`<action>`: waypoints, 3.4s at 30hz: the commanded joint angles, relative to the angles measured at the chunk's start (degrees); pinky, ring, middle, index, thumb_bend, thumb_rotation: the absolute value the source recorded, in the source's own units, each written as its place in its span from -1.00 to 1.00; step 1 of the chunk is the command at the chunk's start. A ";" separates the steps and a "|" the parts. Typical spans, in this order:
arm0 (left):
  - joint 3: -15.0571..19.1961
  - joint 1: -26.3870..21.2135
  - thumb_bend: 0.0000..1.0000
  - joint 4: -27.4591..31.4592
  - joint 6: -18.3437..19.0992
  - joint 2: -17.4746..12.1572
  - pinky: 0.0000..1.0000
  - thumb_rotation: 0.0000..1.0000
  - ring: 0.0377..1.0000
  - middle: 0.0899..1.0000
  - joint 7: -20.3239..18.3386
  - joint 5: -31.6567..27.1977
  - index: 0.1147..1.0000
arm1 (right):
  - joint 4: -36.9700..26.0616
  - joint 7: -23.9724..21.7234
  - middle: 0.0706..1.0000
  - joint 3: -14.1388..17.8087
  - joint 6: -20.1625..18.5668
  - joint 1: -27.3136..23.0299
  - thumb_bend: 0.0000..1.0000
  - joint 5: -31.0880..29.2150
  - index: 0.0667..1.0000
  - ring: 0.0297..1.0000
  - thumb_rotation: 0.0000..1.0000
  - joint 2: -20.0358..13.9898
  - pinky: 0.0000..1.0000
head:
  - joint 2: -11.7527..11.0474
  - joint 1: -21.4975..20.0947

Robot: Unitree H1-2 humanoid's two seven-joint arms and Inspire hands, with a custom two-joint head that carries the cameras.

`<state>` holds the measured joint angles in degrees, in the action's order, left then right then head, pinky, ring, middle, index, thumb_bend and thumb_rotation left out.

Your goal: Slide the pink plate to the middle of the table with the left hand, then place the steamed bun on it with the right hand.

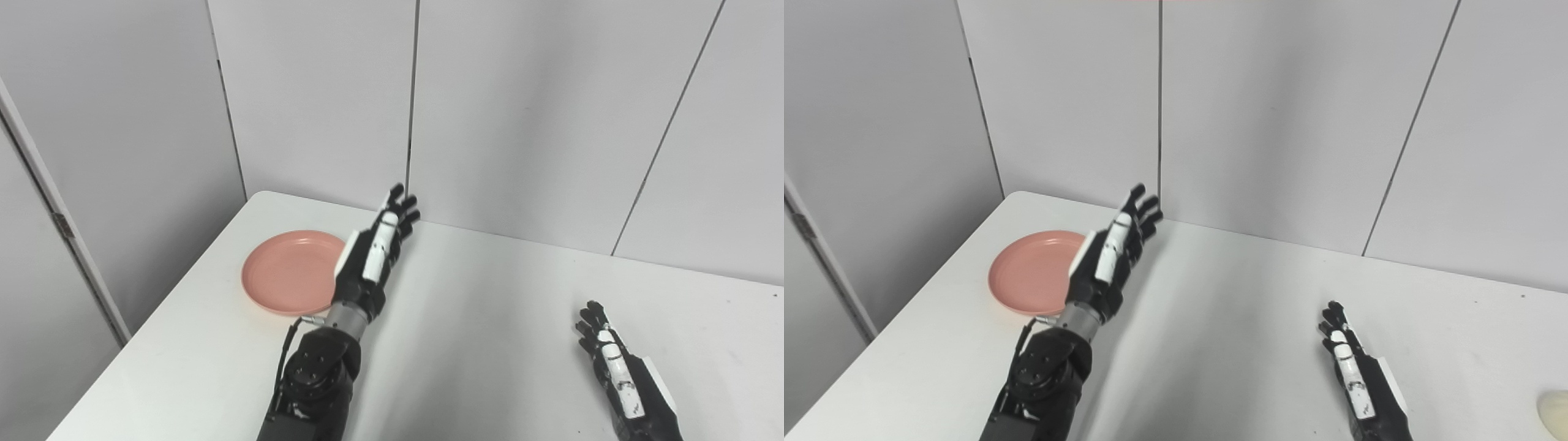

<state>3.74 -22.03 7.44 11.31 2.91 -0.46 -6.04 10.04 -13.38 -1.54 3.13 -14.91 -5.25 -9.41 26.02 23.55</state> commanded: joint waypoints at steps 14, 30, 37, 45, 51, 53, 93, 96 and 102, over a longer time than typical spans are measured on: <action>11.28 -2.97 -0.04 12.23 -1.11 -4.75 0.94 1.00 0.88 0.91 5.89 -4.20 0.90 | 1.48 -0.33 0.94 1.16 1.40 -0.70 -0.68 -0.60 0.96 0.92 1.00 -1.54 0.99 | 0.50 1.59; 21.84 -3.38 -0.01 3.04 -7.36 -11.13 0.93 1.00 0.88 0.89 7.65 -11.48 0.90 | 0.77 -0.41 0.95 1.19 0.92 -0.53 -0.67 -0.11 0.97 0.94 1.00 -1.91 1.00 | 0.80 2.35; 24.29 -3.14 0.00 -2.54 -10.40 -13.92 0.94 1.00 0.90 0.91 7.16 -14.19 0.92 | 1.21 -0.41 0.95 1.30 1.30 -0.63 -0.67 -0.24 0.97 0.94 1.00 -1.86 1.00 | 0.89 2.53; 26.56 -3.52 -0.02 -9.74 -12.60 -16.20 0.94 1.00 0.91 0.91 6.31 -18.49 0.93 | 0.98 -0.54 0.94 1.24 1.25 -0.60 -0.66 -0.41 0.97 0.93 1.00 -1.77 0.99 | 0.76 2.53; 26.37 -3.73 -0.03 -13.01 -13.04 -16.47 0.96 1.00 0.90 0.90 6.63 -19.51 0.92 | 1.14 -0.39 0.95 1.21 0.93 -0.56 -0.65 -0.19 0.97 0.94 1.00 -1.79 1.00 | 0.68 2.50; 26.42 -3.97 -0.05 -15.13 -13.31 -16.79 0.97 1.00 0.90 0.91 6.39 -19.87 0.93 | 1.44 -0.39 0.94 1.23 1.38 -0.63 -0.64 -0.13 0.97 0.93 1.00 -1.79 0.99 | 0.73 2.48; 23.60 -5.08 -0.11 -30.61 -9.11 -16.70 0.95 1.00 0.86 0.87 6.52 -21.72 0.90 | -1.00 -0.03 0.95 1.12 -0.14 -0.10 -0.71 0.16 0.97 0.94 1.00 -1.44 1.00 | 1.93 2.33; 23.35 -5.15 -0.12 -31.97 -8.76 -16.59 0.97 1.00 0.88 0.89 5.41 -22.33 0.92 | -1.00 -0.17 0.95 1.13 -0.28 -0.12 -0.73 -0.05 0.98 0.94 1.00 -1.46 1.00 | 1.96 2.31; 22.31 -5.50 -0.12 -34.00 -8.01 -15.82 0.95 1.00 0.85 0.87 4.70 -22.42 0.90 | -1.09 -0.10 0.96 1.12 -0.45 -0.10 -0.74 -0.06 0.98 0.95 1.00 -1.46 1.00 | 1.98 2.26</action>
<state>26.41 -26.36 -25.85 2.57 -13.00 4.98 -28.33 9.44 -13.73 -0.93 2.74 -14.59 -5.27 -10.18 27.95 25.84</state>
